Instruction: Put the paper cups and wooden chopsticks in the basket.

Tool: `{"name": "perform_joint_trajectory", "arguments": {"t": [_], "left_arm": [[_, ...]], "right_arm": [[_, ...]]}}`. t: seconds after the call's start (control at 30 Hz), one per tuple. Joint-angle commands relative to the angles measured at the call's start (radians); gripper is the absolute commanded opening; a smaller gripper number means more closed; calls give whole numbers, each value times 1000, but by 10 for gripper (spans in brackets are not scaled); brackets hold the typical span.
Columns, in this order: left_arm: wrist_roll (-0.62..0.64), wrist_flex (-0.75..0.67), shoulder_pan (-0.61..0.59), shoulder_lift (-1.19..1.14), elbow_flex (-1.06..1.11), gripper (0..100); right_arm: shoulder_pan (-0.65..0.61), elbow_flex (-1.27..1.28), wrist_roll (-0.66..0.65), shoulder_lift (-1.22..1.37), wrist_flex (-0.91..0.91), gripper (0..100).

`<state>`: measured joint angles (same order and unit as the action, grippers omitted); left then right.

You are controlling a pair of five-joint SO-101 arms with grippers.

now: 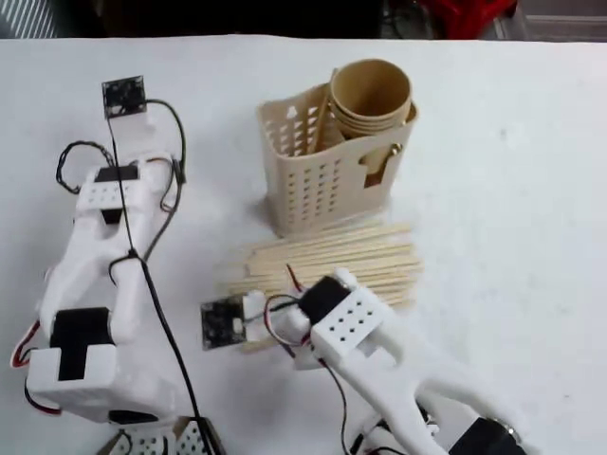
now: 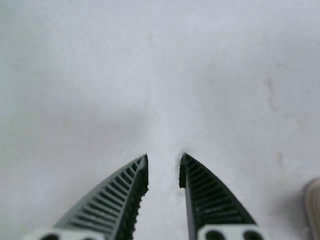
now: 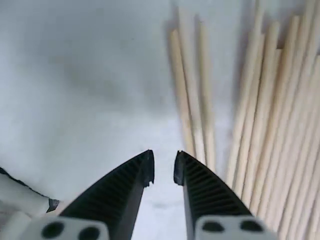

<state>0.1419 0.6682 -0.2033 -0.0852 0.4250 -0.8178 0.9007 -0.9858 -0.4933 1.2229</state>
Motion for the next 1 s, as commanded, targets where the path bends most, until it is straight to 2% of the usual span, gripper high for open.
{"name": "perform_joint_trajectory", "arguments": {"t": [0.0, 0.47, 0.6, 0.67, 0.83, 0.97], "left_arm": [[-9, -25, -10, 7, -15, 128], [-9, -25, -8, 7, -15, 128], [-9, -25, -8, 7, -15, 128], [-9, -25, -8, 7, -15, 128], [-9, -25, -8, 7, -15, 128], [-9, -25, -8, 7, -15, 128]], "right_arm": [[10, 78, -21, -33, -94, 106], [171, 117, 155, -24, -340, 125], [165, 118, 158, -24, -332, 123], [159, 114, 143, -35, -269, 123], [61, 127, 23, -76, -116, 123], [33, 152, 23, -51, -153, 123]]}}
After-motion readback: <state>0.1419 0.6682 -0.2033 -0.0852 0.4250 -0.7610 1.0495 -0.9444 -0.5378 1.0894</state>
